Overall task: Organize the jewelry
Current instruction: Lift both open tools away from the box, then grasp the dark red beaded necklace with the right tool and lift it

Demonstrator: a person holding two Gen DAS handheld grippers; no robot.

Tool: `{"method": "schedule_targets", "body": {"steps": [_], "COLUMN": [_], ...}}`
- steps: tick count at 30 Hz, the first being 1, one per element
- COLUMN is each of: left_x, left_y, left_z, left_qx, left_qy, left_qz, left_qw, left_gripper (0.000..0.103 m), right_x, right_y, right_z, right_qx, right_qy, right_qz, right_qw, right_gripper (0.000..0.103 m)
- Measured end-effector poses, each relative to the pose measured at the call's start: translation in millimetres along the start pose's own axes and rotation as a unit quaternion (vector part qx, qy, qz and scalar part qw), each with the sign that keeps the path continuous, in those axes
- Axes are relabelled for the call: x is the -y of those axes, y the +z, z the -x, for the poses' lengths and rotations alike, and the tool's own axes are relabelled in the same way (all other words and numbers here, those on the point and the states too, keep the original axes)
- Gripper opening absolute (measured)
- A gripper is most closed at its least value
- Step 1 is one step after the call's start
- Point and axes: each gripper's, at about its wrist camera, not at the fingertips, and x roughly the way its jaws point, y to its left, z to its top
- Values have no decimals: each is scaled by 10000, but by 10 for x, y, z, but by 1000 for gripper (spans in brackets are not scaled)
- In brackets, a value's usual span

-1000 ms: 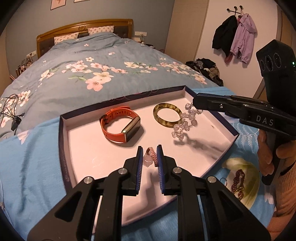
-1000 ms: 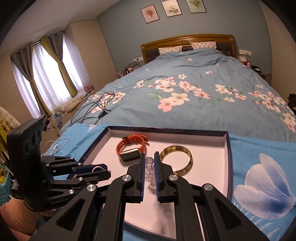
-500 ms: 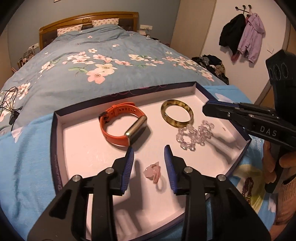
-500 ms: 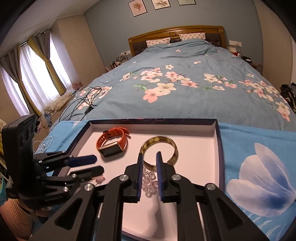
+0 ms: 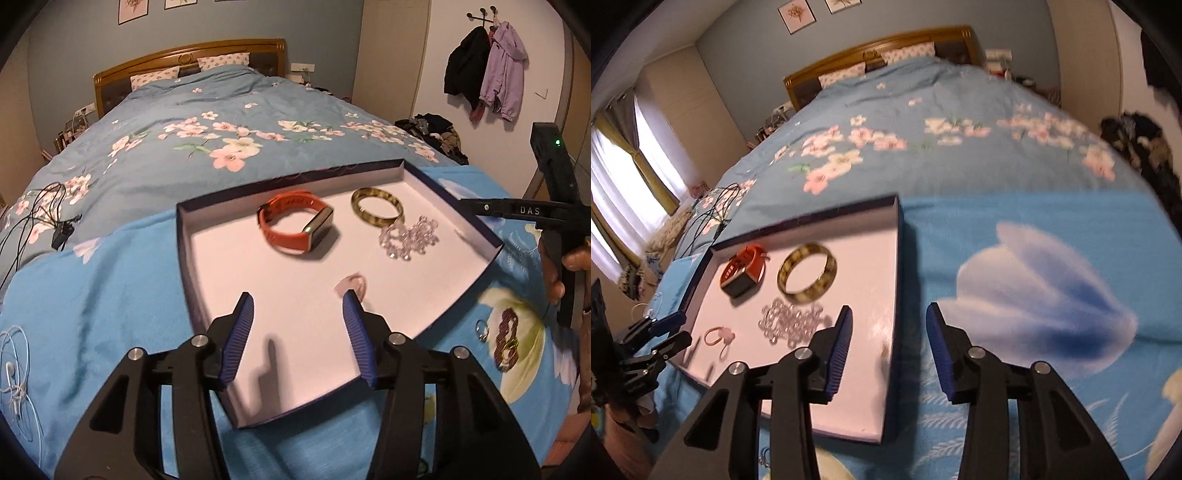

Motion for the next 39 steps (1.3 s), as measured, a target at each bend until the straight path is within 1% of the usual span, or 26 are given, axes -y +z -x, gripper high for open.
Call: {"method": "schedule_targets", "body": {"steps": [1,2,4,7,10,12,14,17,20,22,23,25,26,28,30,31,32,33,34,35,39], "left_x": [-26,-48,-93,-97,-162,-187,-199,-165,-96,-33,13,84,113,195,267,302,321,345,366,378,437], "left_y": [-16,-24,-52,-50,-46,-34,-34,-43,-69,-94,-121,-170,-198,-281,-367,-411,-445,-489,-533,-560,-687], "left_z": [-5,-12,-12,14,31,45,77,159,303,398,469,567,606,687,741,767,780,800,816,817,823], "left_qx": [-21,-41,-69,-28,0,23,52,116,232,323,393,479,514,546,536,523,508,485,458,435,320], "left_qy": [37,63,110,195,282,326,335,436,336,260,195,75,32,-122,-154,-173,-189,-216,-247,-262,-355], "left_qz": [24,50,93,128,249,327,346,269,231,171,130,67,49,-6,-49,-70,-74,-71,-66,-72,-108], "left_qw": [10000,10000,9999,9997,9993,9989,9988,9986,9989,9990,9990,9988,9987,9984,9984,9985,9985,9986,9986,9987,9988], "left_gripper": [49,49,49,49,49,49,49,49,49,52,53,61,62,62,62,62,62,63,64,63,64], "right_x": [-45,-105,-207,-256,-301,-317,-332,-348,-341,-374,-428,-523,-577,-636,-643,-626,-606,-574,-544,-504,-447], "right_y": [-15,-30,-26,-21,-13,-27,-57,-123,-216,-307,-389,-516,-600,-731,-833,-870,-900,-940,-964,-993,-1064], "right_z": [-32,-53,-85,-126,-141,-146,-119,26,222,363,443,522,556,596,625,632,638,633,628,616,566], "right_qx": [-32,-35,-3,-33,-25,-39,-95,4,176,258,259,208,171,53,-8,-39,-66,-105,-159,-219,-328], "right_qy": [75,61,-94,92,57,131,210,274,234,393,446,412,372,402,375,385,389,370,367,358,340], "right_qz": [39,97,192,96,64,49,112,259,425,637,890,1272,1477,1691,1750,1731,1693,1637,1578,1489,1380], "right_qw": [10000,9999,9998,9999,10000,9999,9997,9993,9987,9969,9947,9908,9882,9848,9839,9841,9848,9858,9867,9880,9893], "right_gripper": [39,44,46,46,46,46,46,46,46,46,46,46,46,46,45,43,38,35,30,29,29]}}
